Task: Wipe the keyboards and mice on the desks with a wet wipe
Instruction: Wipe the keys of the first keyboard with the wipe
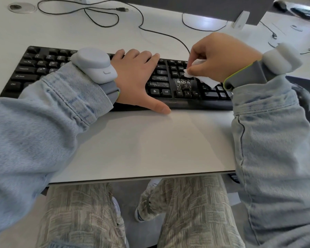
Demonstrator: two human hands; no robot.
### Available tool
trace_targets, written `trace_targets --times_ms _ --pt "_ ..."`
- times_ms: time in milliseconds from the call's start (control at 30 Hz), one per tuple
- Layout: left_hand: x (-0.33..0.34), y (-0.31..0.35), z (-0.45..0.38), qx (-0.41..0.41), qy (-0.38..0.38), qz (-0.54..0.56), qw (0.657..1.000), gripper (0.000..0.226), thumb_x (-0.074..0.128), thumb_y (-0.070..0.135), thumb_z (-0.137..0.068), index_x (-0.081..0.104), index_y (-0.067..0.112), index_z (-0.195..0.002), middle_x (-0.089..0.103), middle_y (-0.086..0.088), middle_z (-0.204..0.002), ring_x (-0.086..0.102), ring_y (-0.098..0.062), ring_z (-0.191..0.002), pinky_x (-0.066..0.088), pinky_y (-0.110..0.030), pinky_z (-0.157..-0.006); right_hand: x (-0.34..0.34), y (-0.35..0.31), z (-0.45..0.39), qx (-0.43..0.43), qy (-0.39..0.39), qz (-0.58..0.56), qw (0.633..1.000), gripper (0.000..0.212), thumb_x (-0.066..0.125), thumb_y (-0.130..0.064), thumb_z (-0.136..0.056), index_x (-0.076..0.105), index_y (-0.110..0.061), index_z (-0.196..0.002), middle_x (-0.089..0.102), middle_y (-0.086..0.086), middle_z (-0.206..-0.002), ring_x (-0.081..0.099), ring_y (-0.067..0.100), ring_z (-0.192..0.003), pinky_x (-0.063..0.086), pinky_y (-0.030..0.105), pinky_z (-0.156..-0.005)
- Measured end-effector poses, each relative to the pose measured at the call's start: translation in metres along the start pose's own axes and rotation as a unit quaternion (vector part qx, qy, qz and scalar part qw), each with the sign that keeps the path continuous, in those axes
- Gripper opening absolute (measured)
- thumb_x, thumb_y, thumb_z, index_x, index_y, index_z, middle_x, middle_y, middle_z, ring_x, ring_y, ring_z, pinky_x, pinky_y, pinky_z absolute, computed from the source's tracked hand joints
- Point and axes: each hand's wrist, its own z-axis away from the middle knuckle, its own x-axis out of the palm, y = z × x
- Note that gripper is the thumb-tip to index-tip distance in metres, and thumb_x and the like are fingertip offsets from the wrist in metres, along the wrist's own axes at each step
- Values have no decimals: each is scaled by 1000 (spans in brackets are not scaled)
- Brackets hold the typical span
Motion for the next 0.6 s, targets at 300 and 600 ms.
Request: trace_targets --times_ms 300,600 --pt "0 0 -1 3 5 -6 1000 153 24 108 -39 9 14 -159 29 -1 -158 30 -29 -142 22 -50 -118 13 -24 -3 -66 -10 5 998 9 65 -23 -80 67 -15 -78 54 -8 -64 45 12 -60 30 18 -50" --pt "0 -1 0 4 -6 -3 1000 153 24 108 -40 6 14 -160 25 1 -159 25 -27 -145 18 -48 -121 -2 0 5 52 -67 55 995 7 68 -24 -79 68 -17 -77 54 -6 -65 45 11 -59 27 20 -51"
